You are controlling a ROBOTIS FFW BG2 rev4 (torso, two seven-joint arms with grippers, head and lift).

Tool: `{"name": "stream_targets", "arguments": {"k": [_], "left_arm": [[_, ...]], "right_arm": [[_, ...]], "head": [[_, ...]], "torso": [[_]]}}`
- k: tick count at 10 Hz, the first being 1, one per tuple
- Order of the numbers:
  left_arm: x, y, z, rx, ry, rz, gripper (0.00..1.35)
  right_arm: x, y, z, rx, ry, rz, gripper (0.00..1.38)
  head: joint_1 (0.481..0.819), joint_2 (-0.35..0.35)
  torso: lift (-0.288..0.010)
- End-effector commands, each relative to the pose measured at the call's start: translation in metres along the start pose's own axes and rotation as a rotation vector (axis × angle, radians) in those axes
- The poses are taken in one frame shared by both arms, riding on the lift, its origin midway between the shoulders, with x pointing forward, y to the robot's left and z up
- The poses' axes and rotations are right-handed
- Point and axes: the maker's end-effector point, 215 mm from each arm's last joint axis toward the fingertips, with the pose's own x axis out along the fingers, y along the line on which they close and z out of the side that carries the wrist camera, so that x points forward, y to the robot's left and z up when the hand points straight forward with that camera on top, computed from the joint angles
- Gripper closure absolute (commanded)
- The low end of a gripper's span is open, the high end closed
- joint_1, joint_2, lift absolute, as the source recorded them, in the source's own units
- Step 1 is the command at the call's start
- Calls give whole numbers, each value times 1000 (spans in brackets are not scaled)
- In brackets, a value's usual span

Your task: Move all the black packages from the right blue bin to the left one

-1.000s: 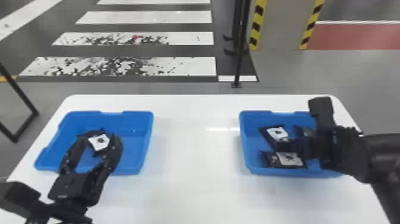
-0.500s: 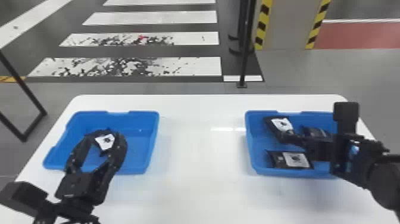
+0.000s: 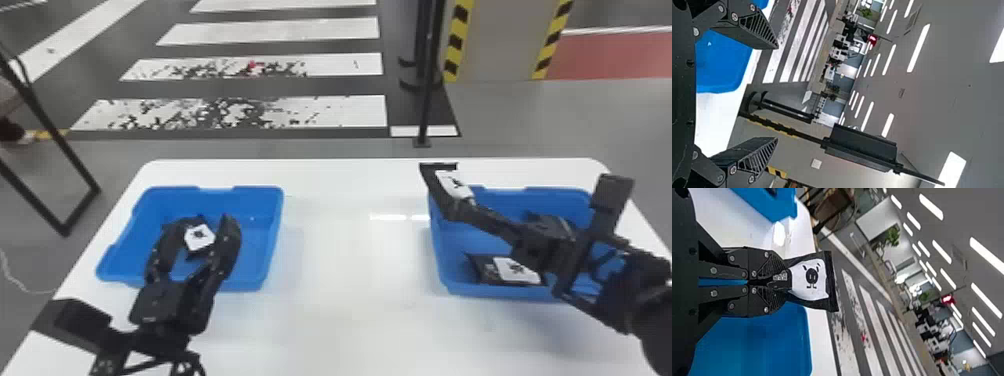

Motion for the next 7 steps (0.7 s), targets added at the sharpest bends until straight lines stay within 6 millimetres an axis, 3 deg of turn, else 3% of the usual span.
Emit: {"name": "stream_targets", "arguments": {"k": [1, 2, 3, 5, 7], "left_arm": [[10, -29, 0, -111, -6, -65, 220], [17, -49, -5, -179, 34, -124, 220], [23, -65, -12, -211, 70, -170, 220], [25, -77, -27, -222, 131, -211, 223], [25, -93, -25, -231, 146, -246, 219]], "right_arm": [[22, 63, -3, 8, -12, 163, 1116], [31, 104, -11, 18, 2, 250, 1116], [35, 127, -16, 29, 10, 300, 1116], [44, 163, -28, 41, 38, 375, 1115], [50, 187, -43, 63, 66, 422, 1115]], "head": [[695, 122], [695, 148], [695, 167], [695, 187], [695, 212]], "torso": [[-140], [-140], [-140], [-140], [-140]]}}
